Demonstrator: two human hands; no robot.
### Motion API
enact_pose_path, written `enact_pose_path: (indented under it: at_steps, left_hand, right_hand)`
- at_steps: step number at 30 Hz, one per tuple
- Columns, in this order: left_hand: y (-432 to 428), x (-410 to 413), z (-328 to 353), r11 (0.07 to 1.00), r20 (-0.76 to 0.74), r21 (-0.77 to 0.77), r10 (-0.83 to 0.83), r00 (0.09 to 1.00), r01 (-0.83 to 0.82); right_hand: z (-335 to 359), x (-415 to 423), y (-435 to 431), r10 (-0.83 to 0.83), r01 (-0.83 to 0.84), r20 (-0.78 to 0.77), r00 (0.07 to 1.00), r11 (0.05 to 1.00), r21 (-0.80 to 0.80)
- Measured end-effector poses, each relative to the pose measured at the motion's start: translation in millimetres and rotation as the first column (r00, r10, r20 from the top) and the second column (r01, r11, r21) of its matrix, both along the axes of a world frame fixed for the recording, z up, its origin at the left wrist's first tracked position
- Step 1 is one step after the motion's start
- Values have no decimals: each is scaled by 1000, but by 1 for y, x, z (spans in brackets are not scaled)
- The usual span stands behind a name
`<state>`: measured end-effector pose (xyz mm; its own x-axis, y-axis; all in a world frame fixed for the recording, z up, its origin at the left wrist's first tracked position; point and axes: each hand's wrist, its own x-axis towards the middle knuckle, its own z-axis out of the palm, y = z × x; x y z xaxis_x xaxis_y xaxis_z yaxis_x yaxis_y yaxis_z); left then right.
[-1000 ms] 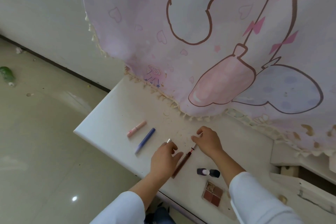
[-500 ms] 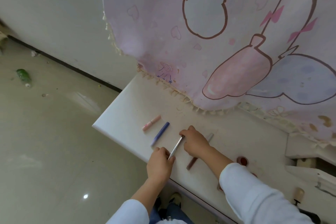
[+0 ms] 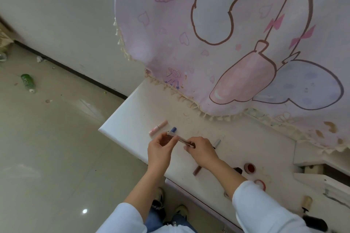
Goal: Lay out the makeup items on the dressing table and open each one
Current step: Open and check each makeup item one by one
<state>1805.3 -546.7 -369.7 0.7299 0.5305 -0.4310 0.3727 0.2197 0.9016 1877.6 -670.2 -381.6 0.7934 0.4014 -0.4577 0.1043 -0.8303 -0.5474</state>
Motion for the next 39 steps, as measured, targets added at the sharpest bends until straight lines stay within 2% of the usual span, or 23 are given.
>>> enact_pose_path:
  at_steps: [4, 8, 11, 14, 16, 18, 22, 26, 30, 35, 39]
  left_hand:
    - [-4, -2, -3, 998, 16, -42, -52, 999, 53]
    - [-5, -2, -5, 997, 3, -50, -59, 998, 60]
    - [-3, -2, -5, 994, -6, -28, -106, 994, 106]
    - [-6, -3, -3, 982, 22, -77, -172, 985, 173]
    - [-8, -4, -2, 965, 12, -53, -255, 967, 255]
    - [-10, -4, 0, 948, -1, -29, -317, 948, 317]
    - [-13, -6, 6, 938, 14, -55, -341, 940, 342]
    - [-14, -7, 9, 921, -15, 2, -389, 921, 389]
    - [-16, -6, 6, 922, -73, 120, -362, 929, 369]
    - [-15, -3, 5, 932, -92, 121, -333, 938, 342]
    - [-17, -3, 5, 905, -117, 156, -380, 918, 395]
  right_hand:
    - [6, -12, 4, -79, 100, -161, 984, 987, 123]
    - [10, -10, -3, -84, 117, -280, 956, 988, 102]
    - [18, -1, -11, -171, 214, -264, 949, 966, 145]
    - [37, 9, -12, -303, 364, -242, 922, 891, 271]
    - [48, 14, -12, -324, 403, -266, 908, 850, 340]
    - [54, 16, -10, -310, 396, -272, 911, 843, 365]
    - [54, 18, -9, -329, 402, -243, 912, 836, 374]
    - [51, 17, -12, -346, 416, -245, 906, 835, 359]
    - [53, 14, -15, -349, 420, -247, 904, 832, 363]
    - [53, 16, -21, -326, 395, -240, 914, 851, 346]
    - [52, 19, -27, -279, 350, -238, 930, 869, 350]
